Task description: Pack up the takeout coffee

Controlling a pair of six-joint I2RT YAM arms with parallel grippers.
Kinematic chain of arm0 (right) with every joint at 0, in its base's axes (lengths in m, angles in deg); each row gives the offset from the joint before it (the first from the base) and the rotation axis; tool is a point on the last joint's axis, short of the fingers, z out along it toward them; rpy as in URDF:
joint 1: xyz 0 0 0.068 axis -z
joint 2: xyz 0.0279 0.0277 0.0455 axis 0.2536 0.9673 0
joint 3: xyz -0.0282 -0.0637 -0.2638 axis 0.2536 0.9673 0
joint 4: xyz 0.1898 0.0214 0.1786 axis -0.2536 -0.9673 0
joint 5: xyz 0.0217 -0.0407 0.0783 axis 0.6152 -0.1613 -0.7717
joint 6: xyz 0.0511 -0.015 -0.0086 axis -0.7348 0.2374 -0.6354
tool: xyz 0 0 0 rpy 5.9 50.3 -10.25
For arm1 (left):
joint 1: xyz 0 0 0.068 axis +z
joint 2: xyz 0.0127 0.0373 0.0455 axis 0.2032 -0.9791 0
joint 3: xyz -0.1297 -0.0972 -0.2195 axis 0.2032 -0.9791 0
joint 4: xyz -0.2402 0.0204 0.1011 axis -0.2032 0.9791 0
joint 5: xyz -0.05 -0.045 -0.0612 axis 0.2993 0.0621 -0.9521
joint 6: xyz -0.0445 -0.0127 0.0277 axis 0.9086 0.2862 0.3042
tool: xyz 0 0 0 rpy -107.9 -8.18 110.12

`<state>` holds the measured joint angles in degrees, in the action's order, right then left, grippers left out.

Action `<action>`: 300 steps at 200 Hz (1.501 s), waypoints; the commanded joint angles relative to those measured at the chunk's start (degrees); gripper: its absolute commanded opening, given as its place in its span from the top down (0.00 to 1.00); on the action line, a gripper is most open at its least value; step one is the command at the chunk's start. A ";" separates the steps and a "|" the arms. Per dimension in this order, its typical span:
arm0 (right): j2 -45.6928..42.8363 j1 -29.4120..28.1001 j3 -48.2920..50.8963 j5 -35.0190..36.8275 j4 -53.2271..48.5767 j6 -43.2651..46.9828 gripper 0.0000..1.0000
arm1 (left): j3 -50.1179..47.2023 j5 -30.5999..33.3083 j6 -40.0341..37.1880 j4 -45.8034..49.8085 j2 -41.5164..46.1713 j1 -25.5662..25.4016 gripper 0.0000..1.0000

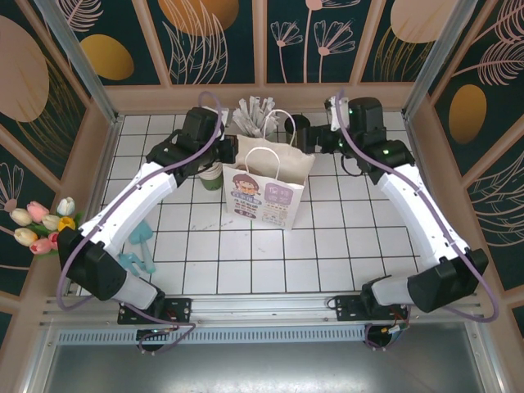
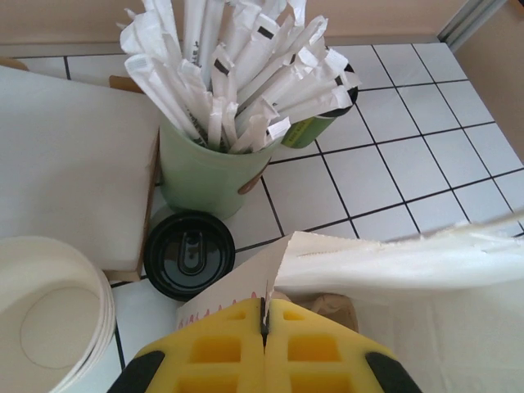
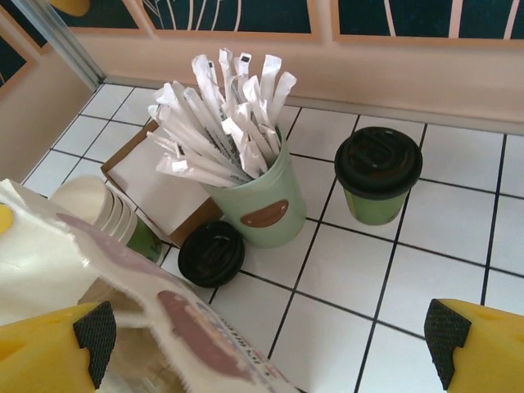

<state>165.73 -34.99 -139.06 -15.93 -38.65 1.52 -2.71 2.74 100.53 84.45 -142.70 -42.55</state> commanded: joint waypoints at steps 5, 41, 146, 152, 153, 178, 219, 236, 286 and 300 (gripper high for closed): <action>3.70 0.78 -3.28 -10.63 1.70 8.58 0.01 | 2.35 -2.08 -4.44 1.10 -2.02 0.51 0.93; 5.71 0.92 -0.94 -25.23 0.64 18.40 0.01 | 5.37 -2.87 -8.97 2.32 -4.82 1.20 0.92; 6.34 -0.93 1.67 -25.18 0.51 3.30 0.01 | 15.24 -5.20 -22.04 9.35 -10.50 3.04 0.88; 5.49 -0.82 1.87 -22.78 0.84 2.03 0.01 | 15.13 -5.62 -22.72 9.53 -10.48 3.20 0.88; 5.38 -0.85 1.90 -22.24 0.97 1.81 0.01 | 15.18 -5.79 -22.77 9.56 -10.48 3.21 0.88; 0.20 -0.53 5.35 -13.53 7.05 -5.04 0.01 | 15.15 -6.42 -25.11 10.47 -10.52 3.23 0.85; -9.47 0.48 17.69 -13.64 21.66 -8.62 0.02 | 14.69 -7.37 -27.26 9.30 -10.70 3.28 0.82; -9.40 0.59 20.59 -15.99 22.59 -7.27 0.01 | 13.49 -7.88 -28.29 7.36 -10.18 3.33 0.81; -2.27 -1.46 15.56 -21.62 13.83 -6.11 0.01 | 15.51 -10.43 -28.76 4.80 -11.38 3.32 0.85; -1.79 -3.20 14.94 -21.57 11.50 -5.54 0.01 | 16.79 -12.19 -30.02 5.02 -13.42 3.32 0.93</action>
<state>163.70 -35.64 -120.90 -34.62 -23.31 -4.95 11.15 -5.50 73.12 91.55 -153.28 -39.56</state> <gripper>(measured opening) 0.989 0.120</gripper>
